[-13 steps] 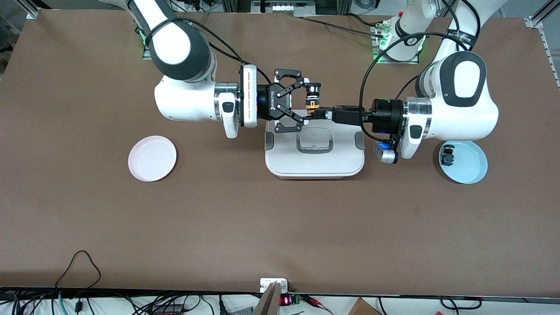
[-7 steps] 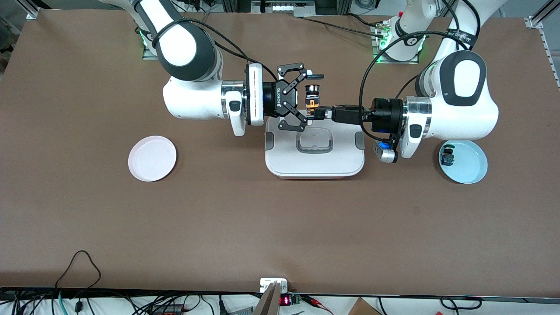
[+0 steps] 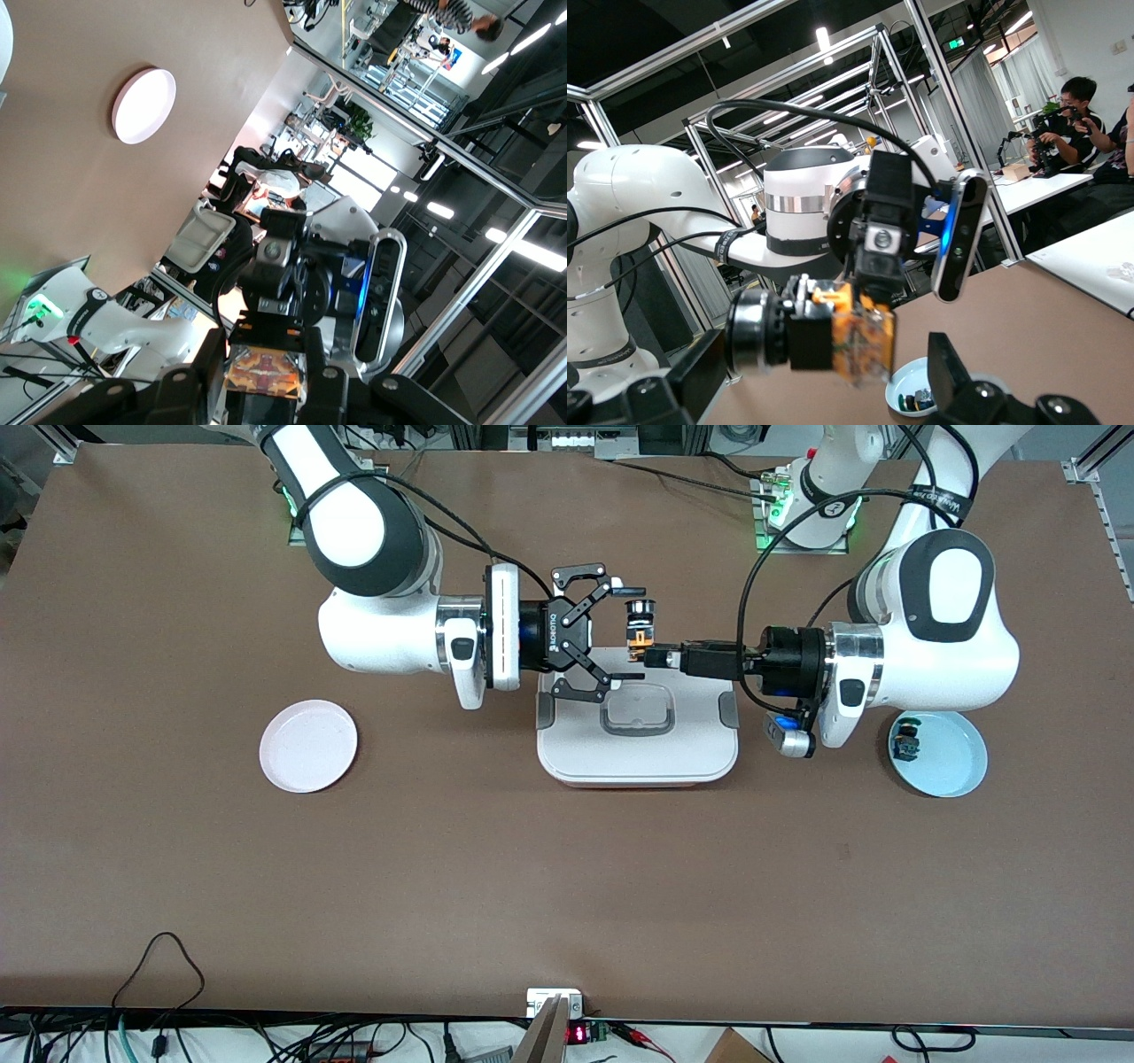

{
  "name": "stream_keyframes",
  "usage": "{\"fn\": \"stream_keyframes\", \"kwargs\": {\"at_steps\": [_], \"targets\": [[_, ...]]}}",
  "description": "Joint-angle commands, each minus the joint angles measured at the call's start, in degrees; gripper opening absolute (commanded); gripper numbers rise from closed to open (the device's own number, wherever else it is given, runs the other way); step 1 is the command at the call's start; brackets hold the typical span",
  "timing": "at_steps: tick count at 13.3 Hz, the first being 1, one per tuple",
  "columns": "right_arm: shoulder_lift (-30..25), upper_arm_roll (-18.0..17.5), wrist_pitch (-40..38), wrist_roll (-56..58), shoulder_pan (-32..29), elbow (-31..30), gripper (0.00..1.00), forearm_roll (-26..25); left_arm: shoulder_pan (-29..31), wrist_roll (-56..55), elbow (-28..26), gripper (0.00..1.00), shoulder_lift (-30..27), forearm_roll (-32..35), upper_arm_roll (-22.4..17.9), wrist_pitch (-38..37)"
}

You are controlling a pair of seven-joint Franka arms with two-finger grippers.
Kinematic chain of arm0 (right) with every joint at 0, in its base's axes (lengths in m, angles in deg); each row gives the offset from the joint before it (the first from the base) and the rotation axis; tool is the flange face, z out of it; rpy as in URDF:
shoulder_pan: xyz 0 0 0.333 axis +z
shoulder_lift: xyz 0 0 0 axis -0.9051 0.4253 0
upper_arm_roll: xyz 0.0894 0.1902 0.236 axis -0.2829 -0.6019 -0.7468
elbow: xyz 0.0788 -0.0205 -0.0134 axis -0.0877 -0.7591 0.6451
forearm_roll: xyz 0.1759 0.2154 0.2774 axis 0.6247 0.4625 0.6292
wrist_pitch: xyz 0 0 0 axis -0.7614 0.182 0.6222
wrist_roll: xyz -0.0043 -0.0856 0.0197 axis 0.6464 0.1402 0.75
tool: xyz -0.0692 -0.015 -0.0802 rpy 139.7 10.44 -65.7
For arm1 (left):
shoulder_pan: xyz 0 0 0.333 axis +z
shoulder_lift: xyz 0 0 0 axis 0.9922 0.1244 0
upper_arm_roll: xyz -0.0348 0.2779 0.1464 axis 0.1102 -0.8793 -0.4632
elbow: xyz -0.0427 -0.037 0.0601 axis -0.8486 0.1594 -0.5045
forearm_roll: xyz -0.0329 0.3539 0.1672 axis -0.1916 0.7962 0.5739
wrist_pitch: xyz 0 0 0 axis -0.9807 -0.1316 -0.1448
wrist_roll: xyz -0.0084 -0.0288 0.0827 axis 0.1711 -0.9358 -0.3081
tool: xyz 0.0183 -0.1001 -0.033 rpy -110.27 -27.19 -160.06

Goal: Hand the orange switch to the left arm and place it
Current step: 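Open the right gripper and withdraw it while the left gripper carries the switch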

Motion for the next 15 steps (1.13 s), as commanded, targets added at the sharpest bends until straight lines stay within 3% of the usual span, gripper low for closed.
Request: {"fn": "stream_keyframes", "kwargs": {"at_steps": [1,5,9,13,15], "targets": [[-2.2,0.4,-0.9,0.2,-1.1,-2.8,1.00,1.0,4.5,0.9,-0.7,0.00,-1.2,6.1,0.2,-4.6],[-4.3,3.1,-2.5,0.1,-1.5,-5.7,1.00,0.7,12.4,1.5,0.2,0.00,-1.3,22.4,-0.1,-15.1],[-5.4,7.9,-6.0,0.1,-1.8,-8.4,1.00,-0.4,20.0,2.6,3.6,0.00,-1.1,47.4,0.1,-22.4],[-5.4,15.2,-15.9,-1.5,-2.3,-10.0,1.00,-5.6,20.3,9.9,3.7,0.00,1.9,79.2,0.0,-22.0],[-5.3,17.2,-20.2,-5.7,-3.1,-10.1,1.00,-9.0,20.2,10.2,3.1,0.00,3.8,90.0,0.0,-19.8]]}}
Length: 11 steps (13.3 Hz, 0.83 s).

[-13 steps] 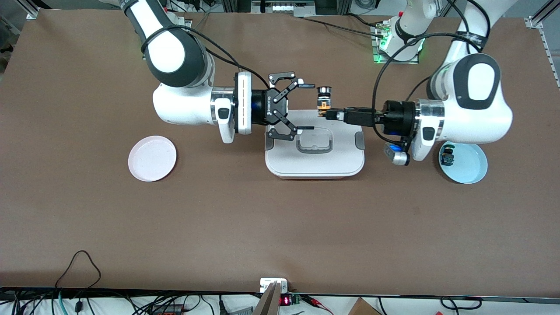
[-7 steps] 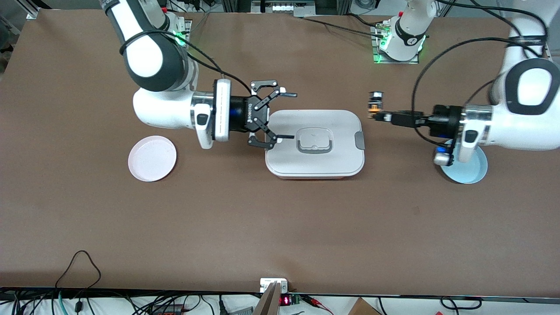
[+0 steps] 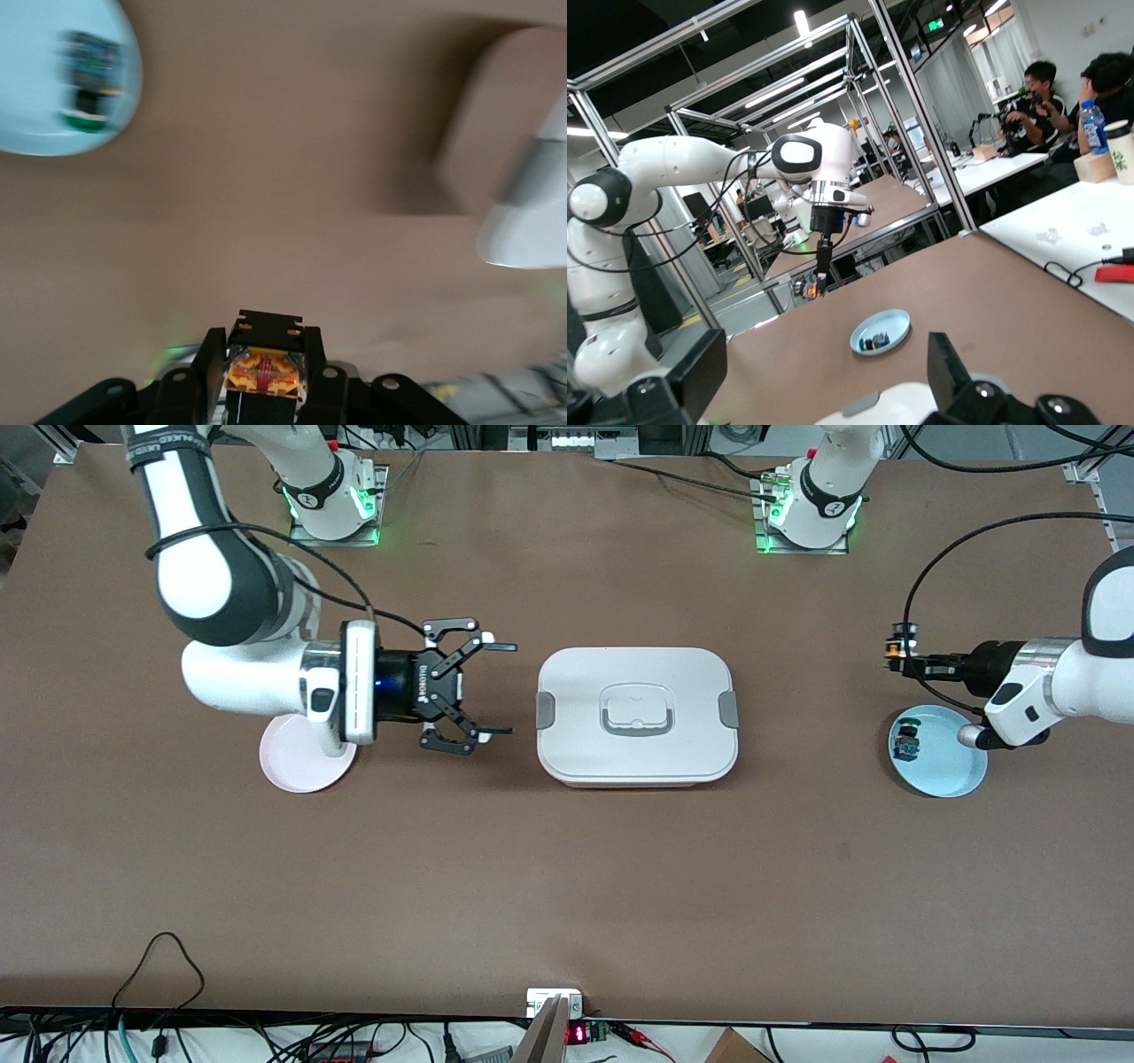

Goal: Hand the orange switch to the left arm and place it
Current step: 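Open the right gripper and withdraw it while the left gripper carries the switch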

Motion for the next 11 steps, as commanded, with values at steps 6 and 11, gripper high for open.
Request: {"fn": "stream_keyframes", "kwargs": {"at_steps": [6,11], "targets": [[-1.4,9.2,-15.0,-20.2,-2.7,-1.3,1.00,-23.5,2.1,1.5,-8.7,0.00,5.7,24.1,0.4,18.0],[-1.3,10.4,-13.7,-45.6,-2.6,-0.6,1.00,-44.8,5.4,3.2,-14.4,0.00,8.3,30.3,0.3,31.1]]}}
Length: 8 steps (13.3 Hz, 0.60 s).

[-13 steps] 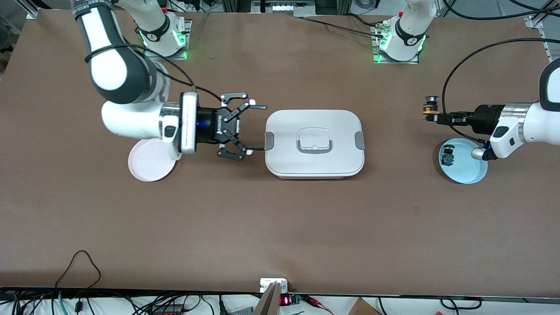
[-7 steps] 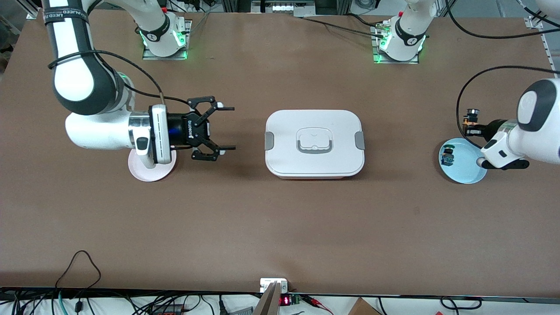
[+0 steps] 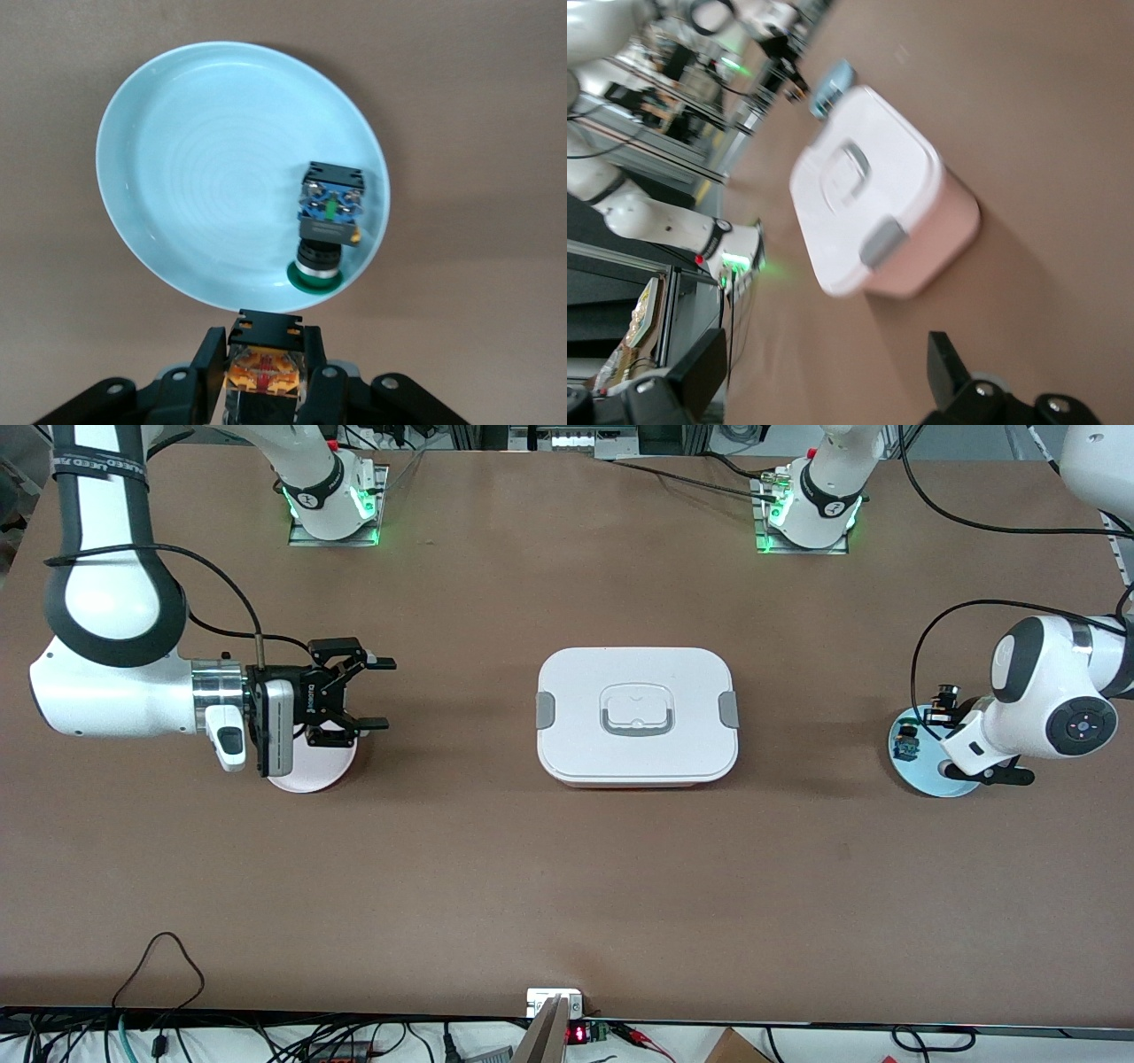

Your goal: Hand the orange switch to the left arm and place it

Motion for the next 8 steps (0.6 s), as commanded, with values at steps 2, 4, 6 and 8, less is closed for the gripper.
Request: {"fn": "stream_keyframes", "kwargs": {"at_steps": [2,4,6,8], "targets": [[-0.9,-0.2,2.2,-17.2,1.0,0.0,1.00,-15.1,2.4,2.1,-0.7,0.00,2.1,6.0,0.6,5.4],[-1.2,0.0,2.1,-22.0,0.5,0.2,1.00,-22.3,3.2,2.4,-0.6,0.00,3.6,9.2,0.6,8.1],[-1.7,1.0,1.6,-32.4,0.5,2.6,1.00,-31.5,3.8,4.1,-0.4,0.00,4.0,10.2,0.6,10.1],[-2.0,1.0,-0.8,-44.3,0.5,5.0,1.00,-39.3,3.8,4.1,0.3,0.00,4.9,10.8,0.6,11.1]]}}
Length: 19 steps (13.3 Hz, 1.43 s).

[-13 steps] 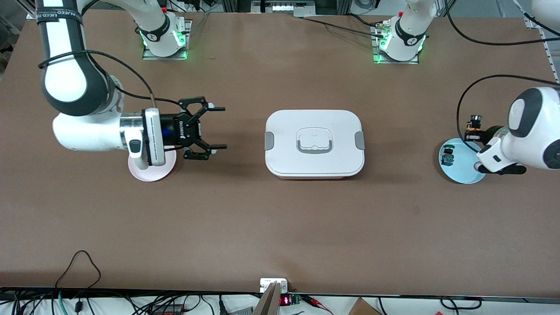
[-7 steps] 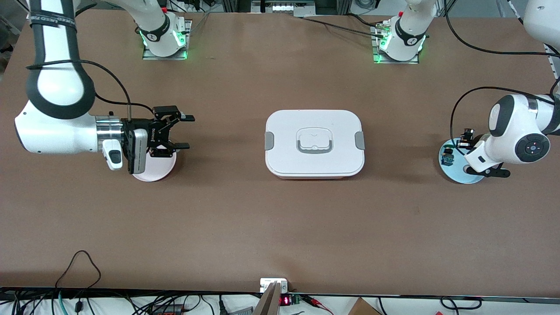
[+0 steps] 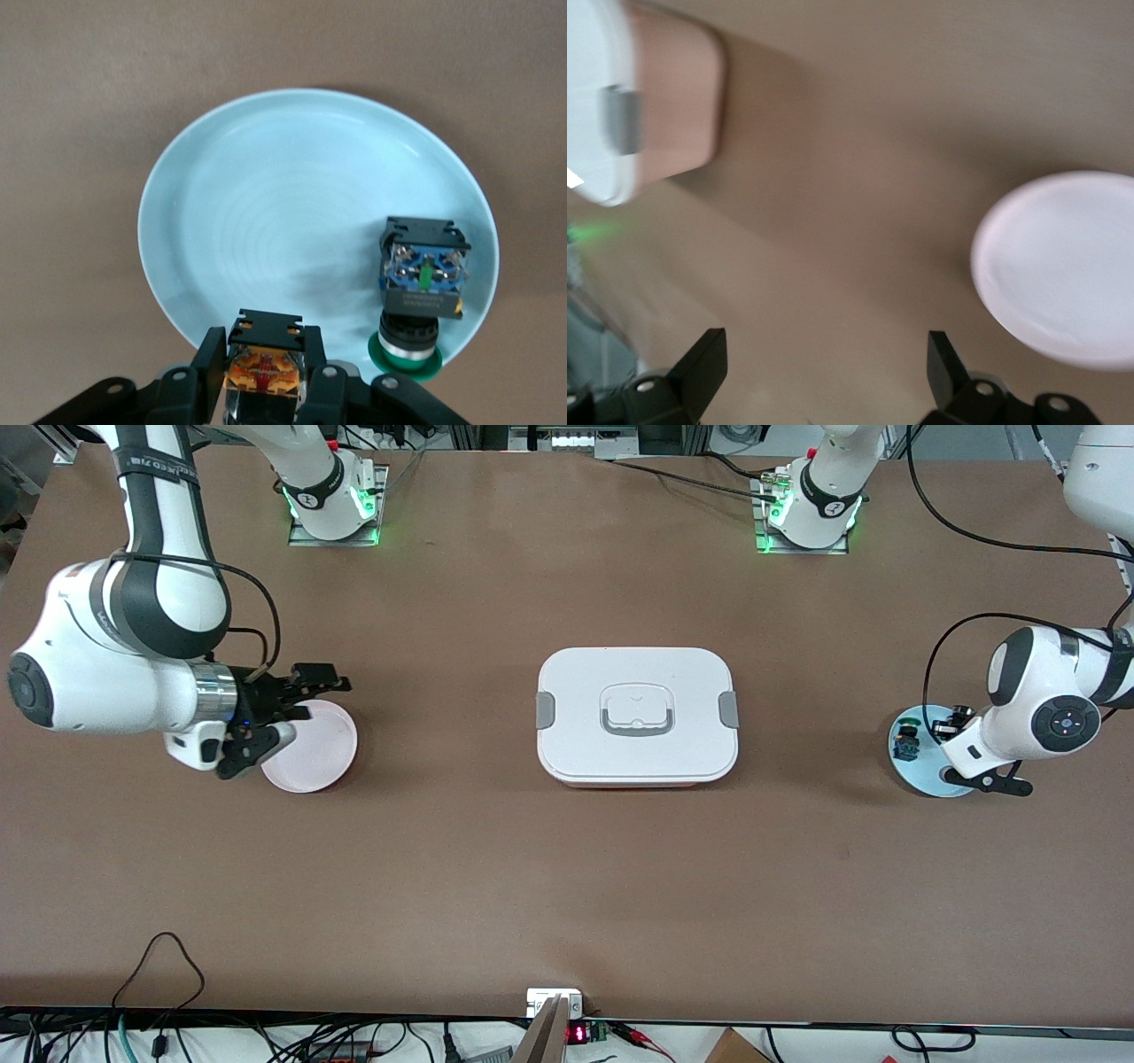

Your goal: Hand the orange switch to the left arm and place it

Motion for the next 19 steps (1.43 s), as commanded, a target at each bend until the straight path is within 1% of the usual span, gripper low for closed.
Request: {"fn": "stream_keyframes", "kwargs": {"at_steps": [1,3,4,5,7,8,9,10,11,12,13,14,15,17,18,19], "targets": [[-1.0,0.0,-4.7,-14.9,0.3,3.3,1.00,-9.4,0.7,1.4,1.3,0.01,0.9,3.2,0.7,0.9],[-1.1,-0.4,-6.8,-19.6,0.1,4.4,1.00,-15.8,0.7,1.5,2.9,0.03,2.6,3.8,0.7,1.0],[-1.1,-0.4,-8.9,-19.5,-0.1,6.4,1.00,-21.0,0.8,1.7,3.5,0.03,3.3,4.6,0.7,1.7],[-1.2,-0.5,-10.4,-18.9,-1.2,8.2,1.00,-24.9,1.0,1.7,3.8,0.04,4.1,4.9,0.7,2.0],[-1.8,-0.9,-10.0,-17.5,-7.8,12.1,1.00,-26.0,0.9,1.7,3.9,0.06,4.1,4.9,0.8,2.1],[-2.4,-3.3,-9.0,-16.7,-12.4,13.6,1.00,-25.8,0.8,1.8,4.5,0.08,4.3,4.9,0.8,2.0],[-3.5,-8.3,-7.2,-16.8,-17.5,13.7,1.00,-25.7,0.8,1.8,4.8,0.12,4.9,4.9,0.8,2.0],[-4.9,-14.7,-6.1,-16.8,-24.1,13.7,1.00,-26.3,0.8,1.8,4.9,0.17,5.0,4.9,0.8,2.0],[-5.8,-20.5,-6.0,-17.3,-28.8,13.7,1.00,-27.0,0.8,1.8,4.9,0.23,5.0,4.9,0.8,2.0],[-6.7,-21.6,-6.0,-17.5,-29.2,13.6,1.00,-28.4,0.7,1.8,5.0,0.34,5.0,4.9,0.8,2.0],[-7.2,-21.9,-6.8,-17.7,-28.5,13.4,1.00,-30.1,0.7,1.7,5.2,0.48,5.0,4.9,0.8,2.0],[-7.7,-22.0,-6.8,-17.8,-27.6,12.8,1.00,-30.4,0.5,1.7,5.7,0.51,5.0,4.8,0.8,1.6],[-9.1,-22.0,-5.5,-18.2,-27.6,10.6,1.00,-30.3,0.4,1.7,6.1,0.61,4.9,4.8,0.8,1.4],[-13.7,-21.9,0.8,-18.2,-27.7,2.8,1.00,-29.6,0.9,1.9,6.2,1.00,4.4,4.3,1.2,1.3],[-15.9,-21.9,3.2,-18.3,-27.7,-0.2,1.00,-29.6,0.8,3.2,6.2,1.00,3.8,4.1,1.4,1.2],[-16.4,-21.9,3.2,-18.6,-27.7,-0.9,1.00,-29.6,0.8,4.2,6.9,1.00,3.0,3.6,1.5,1.0]]}}
